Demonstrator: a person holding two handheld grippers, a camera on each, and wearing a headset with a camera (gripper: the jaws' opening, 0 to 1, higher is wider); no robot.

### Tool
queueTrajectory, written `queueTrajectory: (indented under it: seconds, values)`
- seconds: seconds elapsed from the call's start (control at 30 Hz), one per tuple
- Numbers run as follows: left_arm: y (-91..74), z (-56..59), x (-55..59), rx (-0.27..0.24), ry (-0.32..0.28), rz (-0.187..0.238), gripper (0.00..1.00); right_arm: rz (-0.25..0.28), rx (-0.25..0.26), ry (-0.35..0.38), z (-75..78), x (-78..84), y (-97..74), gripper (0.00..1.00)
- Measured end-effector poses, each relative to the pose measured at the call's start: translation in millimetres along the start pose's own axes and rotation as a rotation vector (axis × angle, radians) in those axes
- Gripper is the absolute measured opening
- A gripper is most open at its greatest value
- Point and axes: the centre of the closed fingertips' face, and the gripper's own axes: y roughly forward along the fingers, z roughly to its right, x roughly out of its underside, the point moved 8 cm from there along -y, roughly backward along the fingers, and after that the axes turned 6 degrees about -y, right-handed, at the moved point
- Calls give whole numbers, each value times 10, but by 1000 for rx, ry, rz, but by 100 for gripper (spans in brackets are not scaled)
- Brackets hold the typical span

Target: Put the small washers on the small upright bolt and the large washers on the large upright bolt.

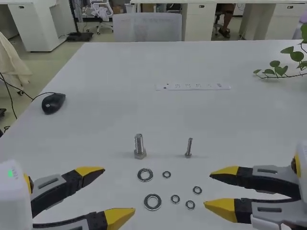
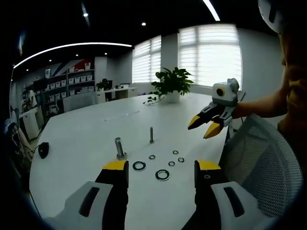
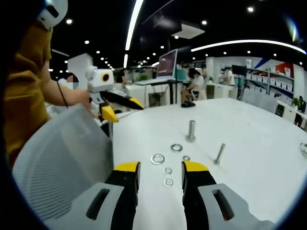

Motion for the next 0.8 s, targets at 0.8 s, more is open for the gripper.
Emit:
queueTrajectory:
  seconds: [0.8]
  values:
    - [-20, 4, 20, -2, -4, -1, 54, -33, -4, -27, -5, 53, 6, 36]
